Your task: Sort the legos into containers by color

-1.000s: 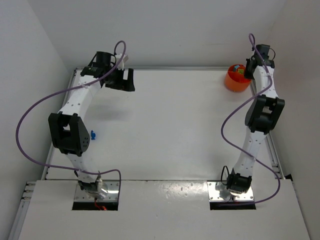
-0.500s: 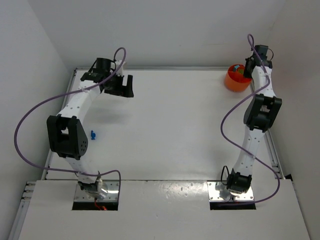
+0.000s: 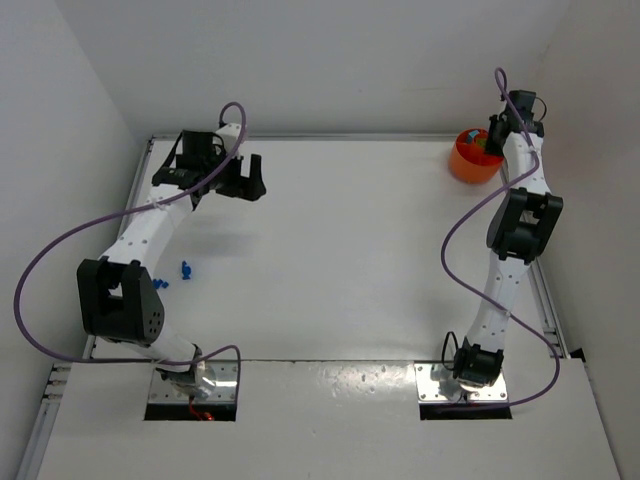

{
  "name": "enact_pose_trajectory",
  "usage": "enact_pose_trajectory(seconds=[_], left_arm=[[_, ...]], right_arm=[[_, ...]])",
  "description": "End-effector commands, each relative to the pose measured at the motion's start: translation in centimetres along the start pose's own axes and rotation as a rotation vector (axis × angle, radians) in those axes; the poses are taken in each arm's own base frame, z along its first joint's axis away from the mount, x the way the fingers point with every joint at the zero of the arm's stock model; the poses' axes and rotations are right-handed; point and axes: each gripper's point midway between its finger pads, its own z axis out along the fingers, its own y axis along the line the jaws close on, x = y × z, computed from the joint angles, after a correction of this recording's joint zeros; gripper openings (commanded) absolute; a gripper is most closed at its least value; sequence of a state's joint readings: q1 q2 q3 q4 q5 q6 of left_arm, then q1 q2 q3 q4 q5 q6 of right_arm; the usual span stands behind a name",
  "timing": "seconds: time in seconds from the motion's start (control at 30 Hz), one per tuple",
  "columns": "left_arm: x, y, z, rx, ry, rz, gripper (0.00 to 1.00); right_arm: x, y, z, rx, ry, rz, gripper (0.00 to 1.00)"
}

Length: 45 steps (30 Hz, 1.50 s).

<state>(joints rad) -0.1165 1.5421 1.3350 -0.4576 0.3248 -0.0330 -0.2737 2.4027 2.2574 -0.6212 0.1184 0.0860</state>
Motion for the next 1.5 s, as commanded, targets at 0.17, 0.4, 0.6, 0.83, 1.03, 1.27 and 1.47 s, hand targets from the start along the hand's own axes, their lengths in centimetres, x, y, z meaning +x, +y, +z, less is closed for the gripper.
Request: enact_pose_trajectory(seconds=[0.17, 0.4, 0.6, 0.83, 1.03, 1.27, 1.47], left_arm=[[-2.2, -0.4, -0.7, 0.025, -0.089, 0.023, 1.0], [-1.7, -0.5, -0.8, 0.026, -0.08, 0.019, 1.0], [-1.5, -0.5, -0.6, 0.026, -0.08, 0.01, 1.0], [-1.7, -0.5, -0.6, 0.026, -0.088, 0.013, 1.0], [-1.6, -0.3, -0.9, 0.027, -0.092, 0.009, 1.0], [-2.2, 1.2, -4.8, -0.029, -0.151, 0.031, 1.0], [4.6, 3.6, -7.8, -0.02, 0.103, 0.051, 1.0]], right_arm=[[-3.0, 0.1, -0.4, -0.013, -0.089, -0.017, 0.34], [-2.2, 0.1, -0.1, 0.01, -0.067, -0.052, 0.42], [-1.8, 0.2, 0.3, 0.01, -0.058, -0.053, 0.31], [-0.9, 0.4, 0.7, -0.001, -0.037, -0.055, 0.22], [-1.1, 0.5, 0.2, -0.01, -0.039, -0.055, 0.36], [-1.0, 5.1, -6.1, -0.225, -0.04, -0.092, 0.66], [2.2, 9.3, -10.8, -0.437, 0.01, -0.144, 0.9]])
